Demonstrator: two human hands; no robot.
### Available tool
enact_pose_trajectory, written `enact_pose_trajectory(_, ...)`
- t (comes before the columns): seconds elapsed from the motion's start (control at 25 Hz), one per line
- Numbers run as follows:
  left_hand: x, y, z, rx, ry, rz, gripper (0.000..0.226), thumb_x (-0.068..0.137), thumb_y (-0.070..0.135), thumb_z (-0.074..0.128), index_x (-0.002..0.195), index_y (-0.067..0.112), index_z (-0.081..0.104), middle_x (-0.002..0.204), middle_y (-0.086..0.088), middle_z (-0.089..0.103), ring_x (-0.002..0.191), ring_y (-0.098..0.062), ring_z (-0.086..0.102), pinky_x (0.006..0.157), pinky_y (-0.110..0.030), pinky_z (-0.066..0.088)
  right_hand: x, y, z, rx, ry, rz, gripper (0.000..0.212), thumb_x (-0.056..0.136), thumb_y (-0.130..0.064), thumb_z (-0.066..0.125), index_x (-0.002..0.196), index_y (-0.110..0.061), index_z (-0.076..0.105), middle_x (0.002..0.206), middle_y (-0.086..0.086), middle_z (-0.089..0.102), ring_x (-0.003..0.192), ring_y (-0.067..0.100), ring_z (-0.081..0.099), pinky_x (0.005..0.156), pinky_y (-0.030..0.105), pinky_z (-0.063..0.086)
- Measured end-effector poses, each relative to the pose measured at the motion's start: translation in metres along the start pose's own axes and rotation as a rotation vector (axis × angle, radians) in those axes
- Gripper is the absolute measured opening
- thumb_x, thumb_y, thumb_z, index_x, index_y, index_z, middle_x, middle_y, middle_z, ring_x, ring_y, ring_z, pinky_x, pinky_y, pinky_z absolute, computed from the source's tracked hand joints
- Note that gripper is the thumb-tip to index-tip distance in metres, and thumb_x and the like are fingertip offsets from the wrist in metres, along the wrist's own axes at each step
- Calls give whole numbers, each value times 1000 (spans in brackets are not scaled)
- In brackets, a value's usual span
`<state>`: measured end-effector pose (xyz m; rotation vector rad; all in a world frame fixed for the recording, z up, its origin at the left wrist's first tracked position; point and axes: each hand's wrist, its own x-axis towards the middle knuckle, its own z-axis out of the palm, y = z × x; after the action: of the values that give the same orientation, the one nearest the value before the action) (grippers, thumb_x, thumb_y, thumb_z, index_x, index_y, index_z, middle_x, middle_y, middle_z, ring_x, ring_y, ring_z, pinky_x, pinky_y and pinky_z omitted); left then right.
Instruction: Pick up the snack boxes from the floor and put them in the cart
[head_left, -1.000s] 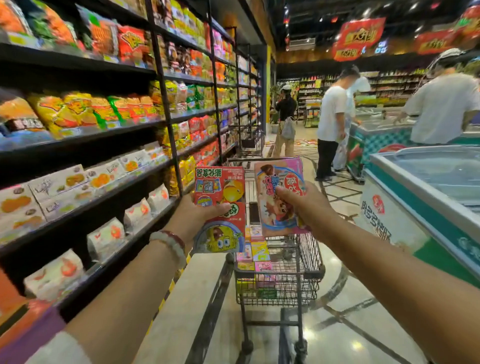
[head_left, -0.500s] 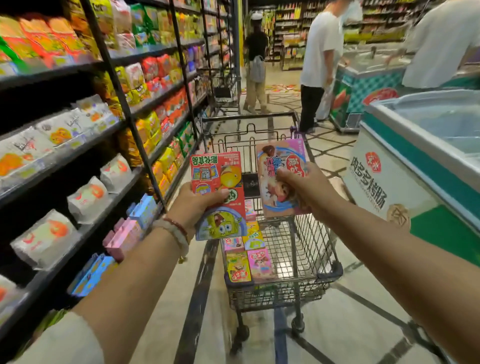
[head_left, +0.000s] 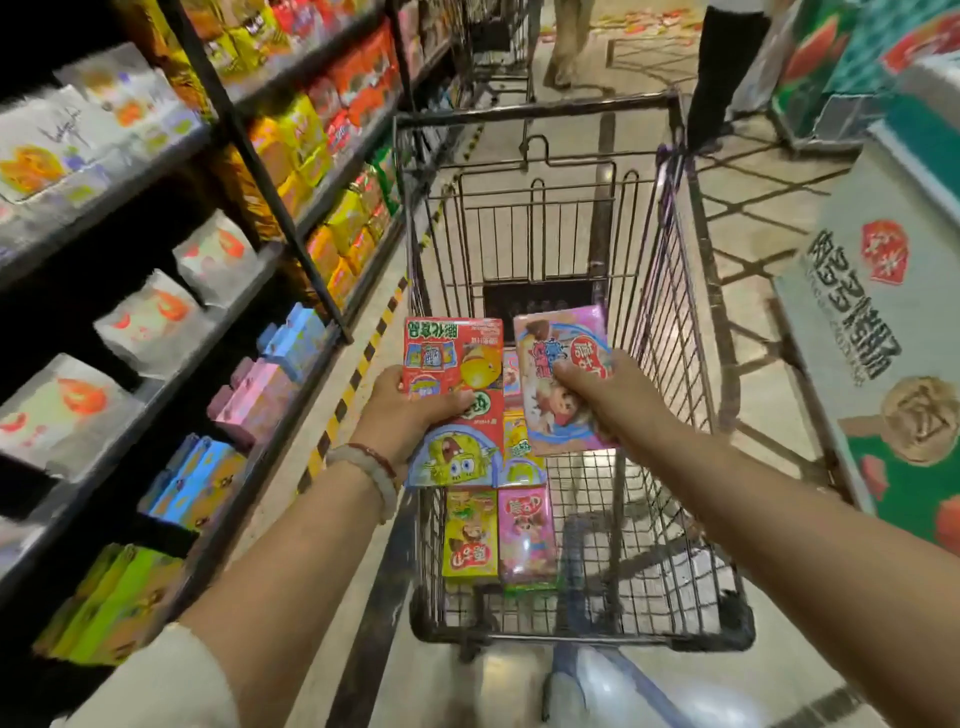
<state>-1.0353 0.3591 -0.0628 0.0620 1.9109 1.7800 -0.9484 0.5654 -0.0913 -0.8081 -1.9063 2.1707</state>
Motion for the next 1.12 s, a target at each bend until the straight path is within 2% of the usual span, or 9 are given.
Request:
enact_pose_trajectory(0.16, 49, -43, 16, 48, 144, -115, 64, 62, 13, 85, 117, 8, 52, 104, -13, 69, 85, -30, 70, 75, -46, 58, 49, 36, -4, -41, 32, 78, 40, 84, -26, 70, 112, 0, 56, 97, 16, 71, 74, 18, 72, 54, 22, 55)
enact_pose_trajectory(0.32, 95, -81, 31, 148, 302, -134, 74, 58, 18, 88, 116, 12, 42, 105, -8, 65, 87, -25, 66, 80, -43, 56, 96, 77, -8, -35, 55, 158, 47, 81, -29, 73, 116, -3, 55, 102, 14, 71, 86, 26, 72, 78, 44, 59)
enact_pose_trajectory(0.52, 141, -119, 52, 313, 398, -163, 60, 64, 22, 85, 99, 16, 36, 92, -1, 60, 73, -17, 58, 66, -26, 47, 138, 130, -15, -84, 106, 230, 41, 81, -25, 74, 109, 2, 60, 87, 12, 71, 65, 23, 69, 69, 43, 59)
enact_pose_trajectory(0.64, 162, -155, 56, 272, 418, -250, 52, 69, 14, 81, 95, 15, 36, 87, 2, 57, 71, -15, 55, 54, -14, 46, 155, 165, -12, -17, 145, 327, 45, 80, -24, 74, 112, 4, 57, 93, 18, 69, 62, 20, 68, 55, 31, 55)
enact_pose_trajectory(0.68, 167, -168, 55, 264, 447, -276, 50, 70, 13, 80, 94, 15, 37, 86, 1, 57, 69, -15, 55, 51, -14, 44, 159, 176, -11, 0, 170, 358, 47, 80, -25, 74, 113, 2, 55, 97, 19, 69, 62, 19, 68, 50, 25, 52)
enact_pose_trajectory(0.84, 185, -208, 54, 327, 514, -328, 52, 67, 25, 83, 94, 16, 39, 98, -8, 66, 78, -23, 63, 70, -33, 53, 167, 214, -5, -129, 152, 437, 35, 82, -31, 72, 102, -7, 54, 88, 10, 67, 63, 20, 65, 39, 14, 39)
enact_pose_trajectory(1.0, 196, -232, 49, 483, 441, -213, 47, 64, 45, 78, 93, 12, 61, 93, -8, 68, 83, -28, 66, 74, -41, 56, 175, 233, -6, -214, 139, 456, 42, 86, -32, 68, 113, -6, 49, 85, 5, 61, 56, 9, 51, 35, 11, 35)
enact_pose_trajectory(1.08, 199, -238, 49, 603, 406, -178, 56, 65, 49, 74, 107, 13, 64, 101, -13, 65, 94, -32, 62, 81, -43, 53, 182, 234, -4, -227, 94, 479, 37, 88, -28, 66, 112, -7, 49, 86, 4, 62, 62, 11, 55, 43, 10, 42)
enact_pose_trajectory(1.12, 200, -238, 49, 659, 410, -176, 60, 68, 45, 74, 117, 14, 61, 111, -14, 62, 104, -33, 58, 88, -43, 50, 183, 233, -1, -246, 78, 479, 41, 85, -29, 68, 116, -8, 50, 94, 6, 65, 72, 14, 62, 56, 14, 51)
